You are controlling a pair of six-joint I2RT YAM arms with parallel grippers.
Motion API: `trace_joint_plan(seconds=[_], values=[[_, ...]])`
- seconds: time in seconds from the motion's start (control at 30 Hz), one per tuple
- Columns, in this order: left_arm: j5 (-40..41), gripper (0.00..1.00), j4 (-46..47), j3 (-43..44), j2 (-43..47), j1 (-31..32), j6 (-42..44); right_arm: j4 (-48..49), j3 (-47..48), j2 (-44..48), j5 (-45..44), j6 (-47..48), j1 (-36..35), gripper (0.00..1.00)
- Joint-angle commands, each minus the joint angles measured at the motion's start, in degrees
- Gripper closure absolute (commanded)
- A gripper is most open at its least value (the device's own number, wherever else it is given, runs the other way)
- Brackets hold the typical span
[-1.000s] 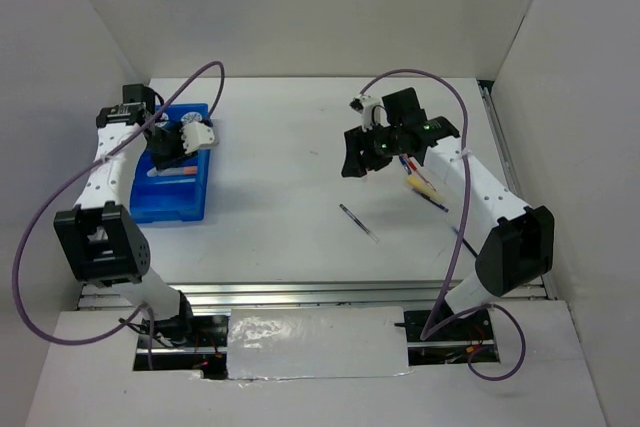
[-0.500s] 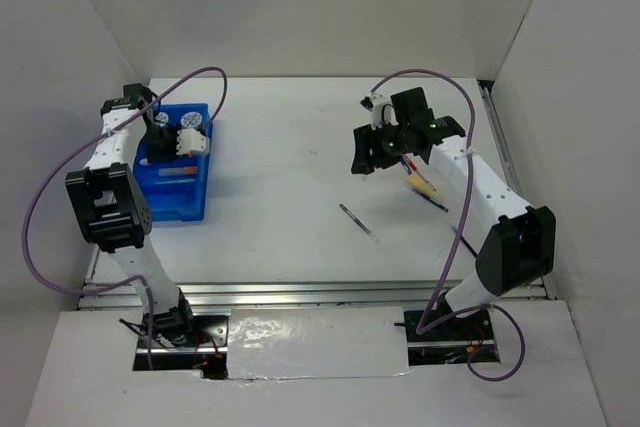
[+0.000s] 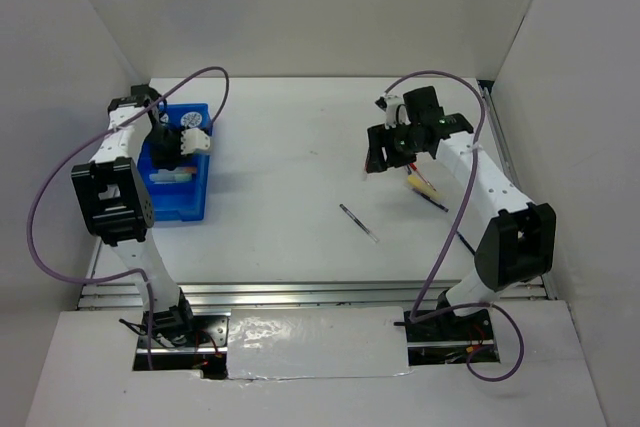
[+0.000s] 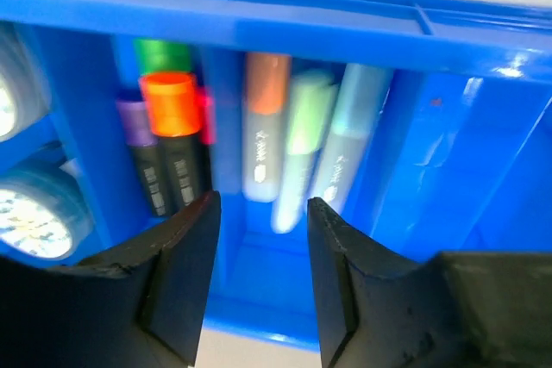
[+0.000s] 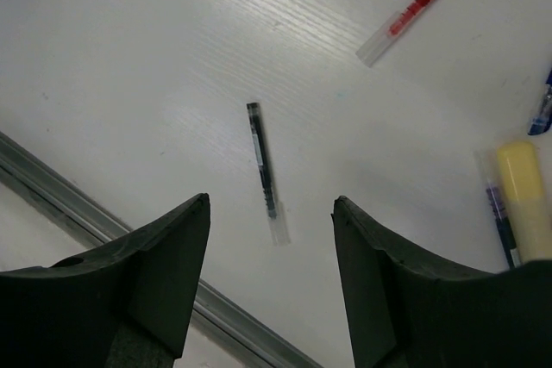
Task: Sort the stationery into containers
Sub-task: Place the stationery in the storage box, then pick up the stationery from the center of the board.
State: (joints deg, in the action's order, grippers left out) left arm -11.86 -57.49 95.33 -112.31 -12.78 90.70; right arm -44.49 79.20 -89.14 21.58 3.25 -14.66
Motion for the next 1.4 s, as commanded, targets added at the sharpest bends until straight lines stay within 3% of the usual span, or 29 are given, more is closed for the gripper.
trace_joint_plan(seconds=[0.0,0.17,0.3,0.4,0.47,0.53,0.6,0.7,0.9,1.37], values=[[-3.87,0.43,-3.13,5.47,2.53,-0.06,-2.97,-2.88,3.06,-0.24,-2.07,2.64,1.99,0.35],[-9.30,0.41,-8.33,17.41,5.34,-0.05,-6.74,-7.62,4.21,-0.86,-5.58,8.17,5.77,0.44],[-18.43,0.42,-8.86,24.46,8.86,-1.55,-19.02,-9.56,3.42,-1.73,-11.55,14.06,8.85,0.53],[-24.59,0.39,-3.00,19.65,15.88,-1.29,-31.66,-10.09,2.89,-3.58,-14.98,19.94,10.52,0.60],[-26.80,0.32,4.47,10.87,23.08,-0.85,-37.84,-10.79,3.42,-6.21,-17.44,21.53,10.70,0.63],[-28.48,0.19,11.14,2.55,29.04,0.38,-46.20,-11.58,4.64,-9.10,-19.63,23.37,10.70,0.63],[-30.06,0.14,13.19,-1.88,32.14,1.52,-50.33,-10.97,5.43,-10.52,-20.52,24.87,11.22,0.63],[-32.87,0.14,13.81,-7.86,35.84,3.01,-53.06,-10.96,7.89,-14.29,-22.80,26.28,11.75,0.64],[-34.20,0.13,12.94,-11.83,37.96,4.95,-53.34,-10.62,9.40,-19.66,-23.95,28.13,11.58,0.61],[-35.25,0.08,13.02,-12.71,38.04,6.01,-53.78,-6.58,7.64,-24.41,-25.01,28.66,10.88,0.52]])
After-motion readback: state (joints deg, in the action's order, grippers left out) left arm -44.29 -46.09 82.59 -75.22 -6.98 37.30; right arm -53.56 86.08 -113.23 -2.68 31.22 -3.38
